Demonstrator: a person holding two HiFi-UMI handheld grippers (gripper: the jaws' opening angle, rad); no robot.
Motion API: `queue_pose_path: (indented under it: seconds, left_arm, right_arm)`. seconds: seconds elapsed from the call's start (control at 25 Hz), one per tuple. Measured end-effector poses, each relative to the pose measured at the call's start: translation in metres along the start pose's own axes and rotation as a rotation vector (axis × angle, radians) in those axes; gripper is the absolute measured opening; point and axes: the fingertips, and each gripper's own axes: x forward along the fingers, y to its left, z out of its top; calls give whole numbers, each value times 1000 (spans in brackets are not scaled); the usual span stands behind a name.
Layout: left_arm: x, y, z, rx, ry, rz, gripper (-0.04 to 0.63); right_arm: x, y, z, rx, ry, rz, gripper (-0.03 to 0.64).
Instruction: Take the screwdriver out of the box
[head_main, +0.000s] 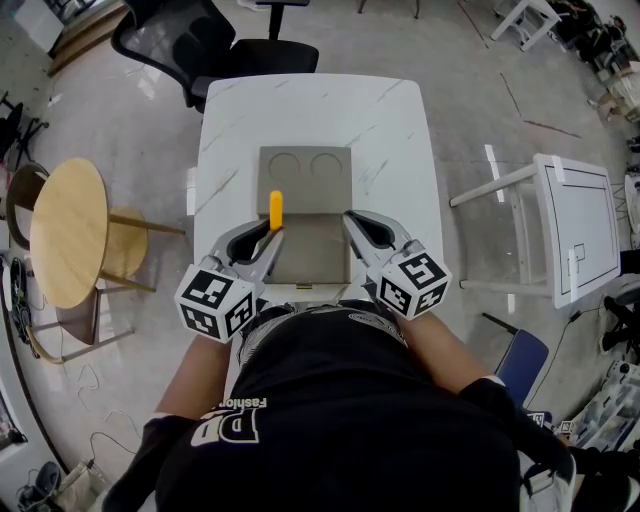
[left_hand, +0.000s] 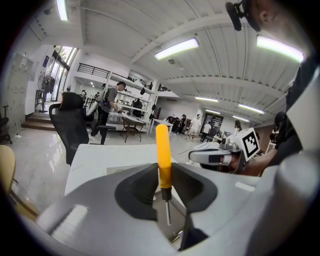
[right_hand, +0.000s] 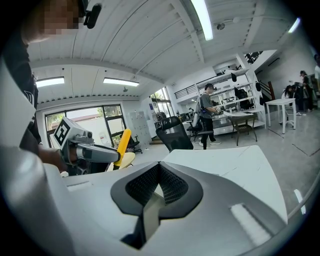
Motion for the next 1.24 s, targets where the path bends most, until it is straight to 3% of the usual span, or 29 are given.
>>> queue_pose_path:
  seconds: [1.24]
  left_arm:
    - [2,4,-1,-4,14,22,144]
  right_arm:
    - [1,2,-1,-3,-2,10,-3]
